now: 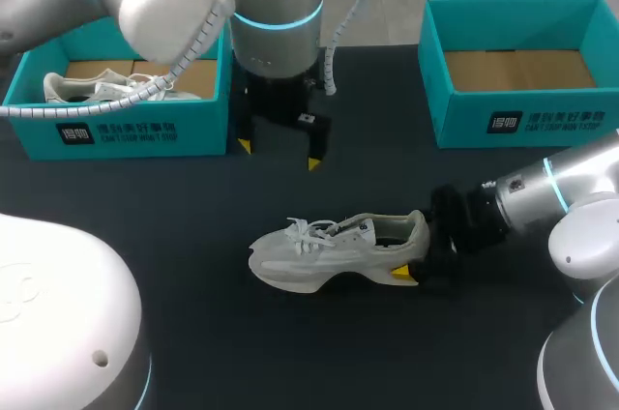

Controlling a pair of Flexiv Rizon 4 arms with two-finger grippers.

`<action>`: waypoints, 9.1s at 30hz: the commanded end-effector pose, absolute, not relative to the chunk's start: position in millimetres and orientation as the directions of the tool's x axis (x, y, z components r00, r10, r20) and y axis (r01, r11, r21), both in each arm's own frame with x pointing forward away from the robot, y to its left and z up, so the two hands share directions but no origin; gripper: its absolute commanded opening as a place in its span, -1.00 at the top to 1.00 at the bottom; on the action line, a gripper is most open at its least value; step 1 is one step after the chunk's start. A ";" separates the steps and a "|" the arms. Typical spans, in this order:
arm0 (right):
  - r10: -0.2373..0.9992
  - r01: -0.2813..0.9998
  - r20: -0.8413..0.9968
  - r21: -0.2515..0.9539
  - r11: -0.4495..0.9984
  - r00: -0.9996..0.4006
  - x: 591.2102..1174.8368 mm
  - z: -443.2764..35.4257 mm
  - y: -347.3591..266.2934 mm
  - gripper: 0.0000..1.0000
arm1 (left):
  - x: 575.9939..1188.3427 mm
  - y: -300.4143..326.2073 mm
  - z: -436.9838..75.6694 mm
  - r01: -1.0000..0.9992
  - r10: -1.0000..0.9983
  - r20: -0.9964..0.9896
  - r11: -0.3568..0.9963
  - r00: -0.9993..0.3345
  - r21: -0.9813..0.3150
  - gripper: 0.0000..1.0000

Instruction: Take the shoe out of the shoebox, open the shoe tongue, remove and reinsert the insole, then place the shoe into the shoebox

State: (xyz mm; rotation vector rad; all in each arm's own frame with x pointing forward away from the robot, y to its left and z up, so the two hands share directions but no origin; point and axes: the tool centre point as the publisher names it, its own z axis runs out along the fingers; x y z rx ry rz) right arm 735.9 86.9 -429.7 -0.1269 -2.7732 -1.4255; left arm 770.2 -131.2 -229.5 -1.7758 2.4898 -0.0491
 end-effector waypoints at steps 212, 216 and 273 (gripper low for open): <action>0.063 0.083 0.056 0.810 0.581 -0.996 735.8 -434.7 90.5 1.00 | 713.2 -116.4 -315.1 -0.998 -0.984 0.166 0.064 -0.060 0.021 -1.00; 0.063 0.083 0.056 0.810 0.581 -0.996 735.8 -434.7 90.5 1.00 | 722.1 -119.4 -293.8 -0.986 -0.972 0.170 0.162 -0.165 -0.032 -1.00; 0.063 0.083 0.056 0.810 0.581 -0.996 735.8 -434.7 90.5 1.00 | 732.0 -244.7 -299.3 0.085 0.088 0.062 0.995 -0.994 -0.048 1.00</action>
